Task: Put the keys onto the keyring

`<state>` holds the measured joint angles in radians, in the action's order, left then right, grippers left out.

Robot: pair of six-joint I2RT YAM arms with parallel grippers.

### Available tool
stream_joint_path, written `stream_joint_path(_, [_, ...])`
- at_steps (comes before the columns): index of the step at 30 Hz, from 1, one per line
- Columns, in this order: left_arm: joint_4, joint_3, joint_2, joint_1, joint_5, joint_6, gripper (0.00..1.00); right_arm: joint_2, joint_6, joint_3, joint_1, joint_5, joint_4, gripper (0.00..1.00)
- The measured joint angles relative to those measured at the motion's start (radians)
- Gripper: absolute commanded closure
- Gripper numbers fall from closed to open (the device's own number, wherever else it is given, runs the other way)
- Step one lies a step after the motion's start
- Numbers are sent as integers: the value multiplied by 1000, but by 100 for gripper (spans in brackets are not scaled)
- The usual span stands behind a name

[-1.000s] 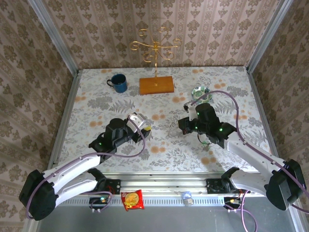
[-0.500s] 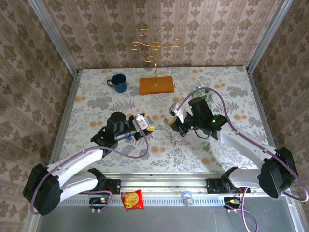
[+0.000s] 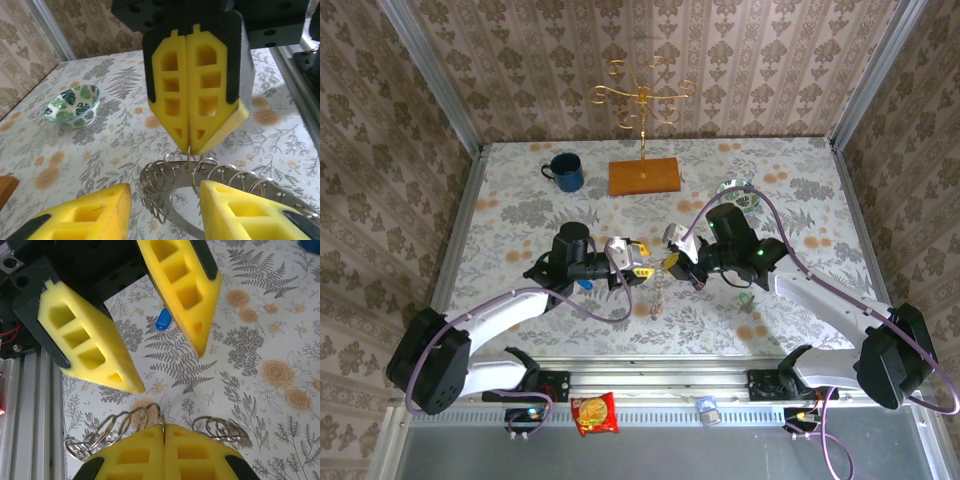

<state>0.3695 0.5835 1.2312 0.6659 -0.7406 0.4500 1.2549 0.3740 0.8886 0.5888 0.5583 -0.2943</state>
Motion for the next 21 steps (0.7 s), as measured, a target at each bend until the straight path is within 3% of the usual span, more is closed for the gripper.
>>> stream_joint_path(8, [-4,11,19,0,-34,23,58,0,37,0,19,-13,0,100])
stream_joint_path(14, [-133,76,21,0,-95,30,50,-5,48,-2,32,-58,23,100])
stream_joint_path(21, [-229,80,53,1,-135,29,49,-16,65,-9,45,-76,37,100])
